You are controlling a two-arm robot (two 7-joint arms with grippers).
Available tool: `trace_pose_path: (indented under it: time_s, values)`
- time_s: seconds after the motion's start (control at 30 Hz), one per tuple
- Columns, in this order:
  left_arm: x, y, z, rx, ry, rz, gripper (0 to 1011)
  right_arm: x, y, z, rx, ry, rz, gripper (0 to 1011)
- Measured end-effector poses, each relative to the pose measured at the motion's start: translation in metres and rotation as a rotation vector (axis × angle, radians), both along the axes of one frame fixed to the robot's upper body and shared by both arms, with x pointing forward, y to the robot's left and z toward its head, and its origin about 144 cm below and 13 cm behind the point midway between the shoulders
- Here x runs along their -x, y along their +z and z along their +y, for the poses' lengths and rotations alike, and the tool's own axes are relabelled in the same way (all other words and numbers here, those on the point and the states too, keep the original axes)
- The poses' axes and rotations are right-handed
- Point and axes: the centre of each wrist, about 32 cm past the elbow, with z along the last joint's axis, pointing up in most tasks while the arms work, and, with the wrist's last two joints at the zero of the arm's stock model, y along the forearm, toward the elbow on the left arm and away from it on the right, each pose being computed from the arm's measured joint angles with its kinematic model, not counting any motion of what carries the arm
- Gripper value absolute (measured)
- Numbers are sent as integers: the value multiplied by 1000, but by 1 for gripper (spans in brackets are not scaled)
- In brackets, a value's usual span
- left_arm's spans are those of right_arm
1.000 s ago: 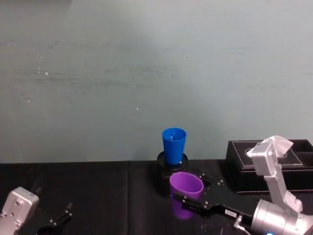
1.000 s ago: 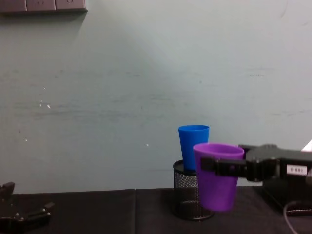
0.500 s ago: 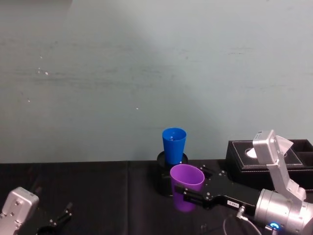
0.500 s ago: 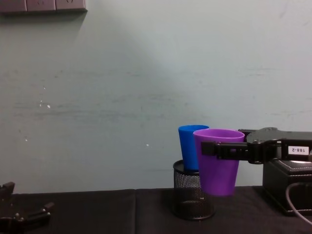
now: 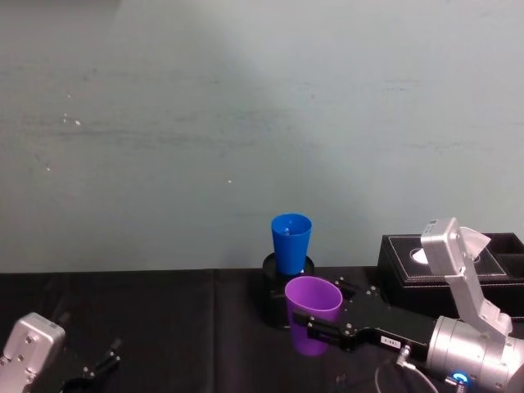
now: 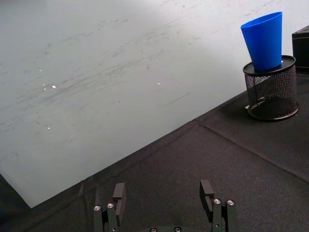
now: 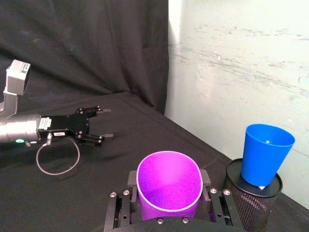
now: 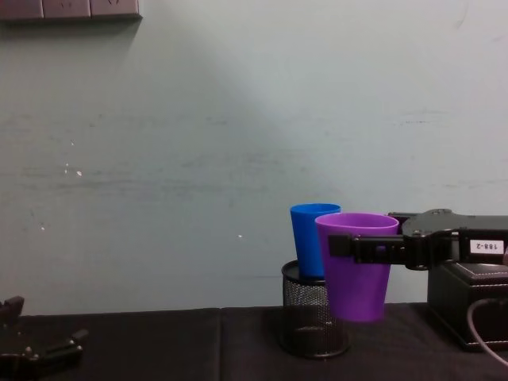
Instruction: Pick up one cup with a gripper and tap it against the other cup.
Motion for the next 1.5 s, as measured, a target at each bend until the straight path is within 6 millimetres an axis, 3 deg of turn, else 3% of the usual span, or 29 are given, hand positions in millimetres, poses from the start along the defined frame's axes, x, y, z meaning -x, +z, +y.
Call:
trace_pose_path:
  time_s: [1.5]
  values:
    - [0, 0, 0, 0, 0, 0, 1000, 0, 0, 0, -4, -3, 0, 733]
